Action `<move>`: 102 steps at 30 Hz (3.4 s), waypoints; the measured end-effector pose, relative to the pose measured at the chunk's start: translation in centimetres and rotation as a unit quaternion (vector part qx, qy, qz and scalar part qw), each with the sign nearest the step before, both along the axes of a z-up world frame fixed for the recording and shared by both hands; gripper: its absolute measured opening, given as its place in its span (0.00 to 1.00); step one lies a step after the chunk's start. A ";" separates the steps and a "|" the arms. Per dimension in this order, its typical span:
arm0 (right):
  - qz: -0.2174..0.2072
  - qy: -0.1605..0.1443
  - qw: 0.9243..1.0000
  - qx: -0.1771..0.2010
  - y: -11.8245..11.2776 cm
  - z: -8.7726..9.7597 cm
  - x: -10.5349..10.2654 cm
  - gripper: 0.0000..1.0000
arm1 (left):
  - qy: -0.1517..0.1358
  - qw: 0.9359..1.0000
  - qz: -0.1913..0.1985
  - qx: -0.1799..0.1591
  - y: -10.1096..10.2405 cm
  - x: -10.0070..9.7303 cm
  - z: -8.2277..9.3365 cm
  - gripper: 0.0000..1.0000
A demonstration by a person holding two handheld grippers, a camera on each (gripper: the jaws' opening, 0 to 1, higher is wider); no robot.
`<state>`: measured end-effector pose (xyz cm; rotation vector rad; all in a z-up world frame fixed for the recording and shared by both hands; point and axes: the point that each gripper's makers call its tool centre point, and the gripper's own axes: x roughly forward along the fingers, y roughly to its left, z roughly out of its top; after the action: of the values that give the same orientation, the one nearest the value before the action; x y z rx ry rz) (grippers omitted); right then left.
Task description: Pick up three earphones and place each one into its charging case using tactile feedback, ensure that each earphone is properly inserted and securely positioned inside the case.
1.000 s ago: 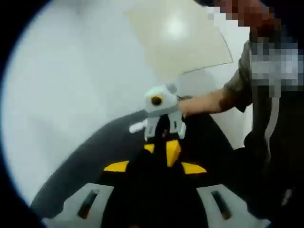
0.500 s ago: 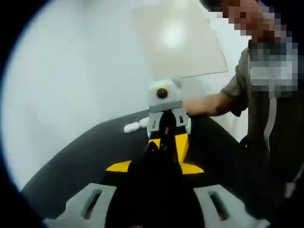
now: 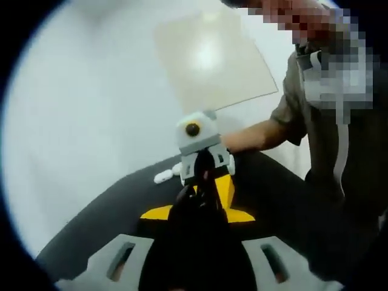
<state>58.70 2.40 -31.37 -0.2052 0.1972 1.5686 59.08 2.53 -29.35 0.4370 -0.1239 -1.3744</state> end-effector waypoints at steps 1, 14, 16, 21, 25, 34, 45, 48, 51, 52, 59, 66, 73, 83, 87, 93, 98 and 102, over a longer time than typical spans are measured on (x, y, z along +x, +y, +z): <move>0.000 0.003 1.000 0.000 0.0 0.0 0.0 0.18 | -0.006 1.000 -0.001 -0.001 0.0 -0.1 0.1 0.27; -0.012 0.036 0.999 0.005 -0.2 0.0 0.6 0.18 | -0.019 1.000 0.009 -0.011 0.7 0.3 1.1 0.15; -0.015 0.039 0.999 0.006 -0.2 0.0 0.7 0.18 | -0.018 1.000 0.017 -0.007 1.0 0.6 1.1 0.20; -0.018 0.035 0.999 0.007 -0.2 0.0 0.8 0.18 | -0.021 0.999 0.023 -0.015 1.5 0.6 1.5 0.23; -0.029 0.040 0.999 0.011 -0.2 0.1 1.3 0.19 | -0.037 0.999 0.031 -0.012 1.7 0.8 1.7 0.23; -0.093 -0.007 0.995 0.035 -0.7 1.0 4.1 0.42 | -0.044 0.993 0.090 -0.055 3.6 2.8 3.6 0.24; -0.134 0.016 0.991 0.010 -0.5 0.4 5.3 0.50 | -0.017 0.942 0.299 -0.152 11.3 9.7 6.3 0.22; -0.173 0.006 0.985 0.010 -0.2 1.1 5.8 0.50 | 0.002 0.929 0.336 -0.158 12.7 10.9 5.8 0.22; -0.197 -0.002 0.980 -0.017 0.2 0.7 5.6 0.50 | 0.011 0.923 0.345 -0.167 13.1 11.2 5.9 0.21; -0.196 -0.010 0.980 -0.024 0.4 0.6 5.5 0.50 | 0.011 0.923 0.345 -0.169 13.1 11.1 5.9 0.21; -0.207 -0.013 0.977 -0.058 0.9 -1.0 5.7 0.44 | -0.001 0.930 0.337 -0.150 12.2 10.8 5.7 0.21; -0.221 -0.049 0.972 -0.063 0.5 -0.6 5.7 0.37 | 0.001 0.930 0.339 -0.143 12.4 11.0 5.4 0.21; -0.281 -0.119 0.952 -0.004 -1.9 4.1 6.5 0.37 | 0.003 0.929 0.343 -0.143 12.6 11.0 5.3 0.21; -0.514 -0.057 0.856 0.030 -13.8 8.8 15.0 0.37 | 0.001 0.929 0.347 -0.132 12.6 11.1 4.9 0.21; -0.533 -0.034 0.844 -0.045 -14.6 6.2 18.6 0.37 | 0.004 0.928 0.348 -0.129 12.7 11.3 4.7 0.21; -0.528 -0.032 0.841 -0.114 -13.7 3.5 20.6 0.37 | 0.006 0.928 0.352 -0.122 12.8 11.3 4.4 0.21; -0.527 -0.020 0.835 -0.160 -13.9 0.9 21.2 0.37 | 0.008 0.929 0.350 -0.120 12.7 11.4 4.3 0.21; -0.523 -0.024 0.834 -0.176 -14.1 0.1 21.1 0.37 | 0.007 0.930 0.348 -0.114 12.6 11.4 4.2 0.21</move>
<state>79.76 -11.67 -31.24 -0.3488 0.4676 0.4163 70.50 15.13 -25.17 0.2377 -0.1009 -0.6512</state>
